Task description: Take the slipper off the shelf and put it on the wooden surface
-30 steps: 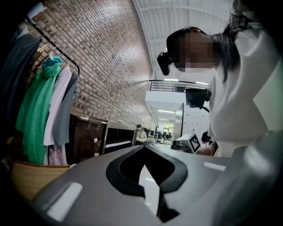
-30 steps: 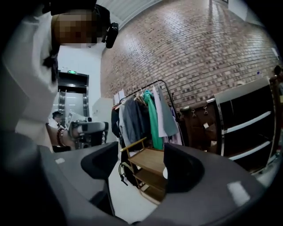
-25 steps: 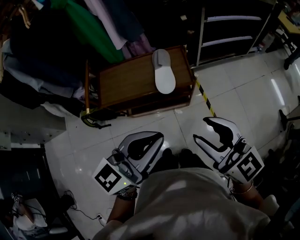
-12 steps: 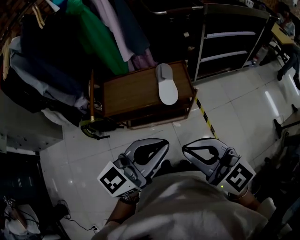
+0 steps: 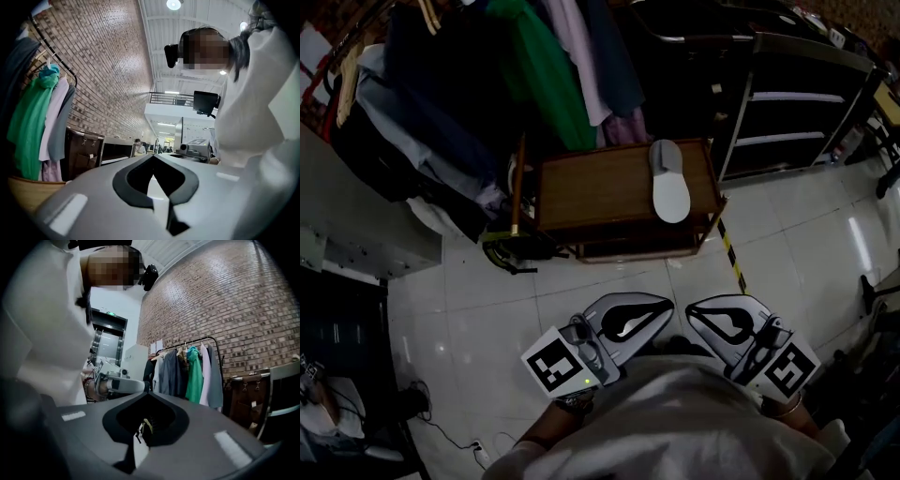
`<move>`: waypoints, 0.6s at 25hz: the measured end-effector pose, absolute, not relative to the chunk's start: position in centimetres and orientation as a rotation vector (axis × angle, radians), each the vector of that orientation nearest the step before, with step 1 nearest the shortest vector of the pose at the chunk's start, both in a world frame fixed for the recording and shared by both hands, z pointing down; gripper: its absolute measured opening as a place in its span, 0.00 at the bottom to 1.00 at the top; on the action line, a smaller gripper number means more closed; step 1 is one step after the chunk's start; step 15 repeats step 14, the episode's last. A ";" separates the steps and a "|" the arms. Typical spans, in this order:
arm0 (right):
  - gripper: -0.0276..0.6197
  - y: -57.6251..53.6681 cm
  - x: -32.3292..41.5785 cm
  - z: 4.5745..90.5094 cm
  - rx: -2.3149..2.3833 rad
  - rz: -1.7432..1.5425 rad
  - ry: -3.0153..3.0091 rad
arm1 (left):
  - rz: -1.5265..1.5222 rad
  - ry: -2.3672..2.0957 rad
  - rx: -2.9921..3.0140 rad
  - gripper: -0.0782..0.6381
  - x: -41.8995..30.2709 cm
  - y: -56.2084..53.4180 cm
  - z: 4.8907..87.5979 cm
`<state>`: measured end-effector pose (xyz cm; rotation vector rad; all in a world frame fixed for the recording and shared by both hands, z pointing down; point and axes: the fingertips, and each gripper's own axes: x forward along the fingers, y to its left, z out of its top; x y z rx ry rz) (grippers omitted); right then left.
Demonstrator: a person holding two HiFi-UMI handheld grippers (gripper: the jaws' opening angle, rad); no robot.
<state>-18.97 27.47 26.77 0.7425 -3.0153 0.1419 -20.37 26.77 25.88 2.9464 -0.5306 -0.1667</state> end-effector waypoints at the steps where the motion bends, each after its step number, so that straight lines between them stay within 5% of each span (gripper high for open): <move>1: 0.05 27.5 -19.0 26.8 0.742 0.153 -3.009 | -0.174 -0.534 2.941 0.10 -20.5 26.7 25.8; 15: 0.05 27.4 -20.7 26.0 0.647 0.134 -3.035 | -0.298 -0.539 2.912 0.10 -21.8 26.3 24.1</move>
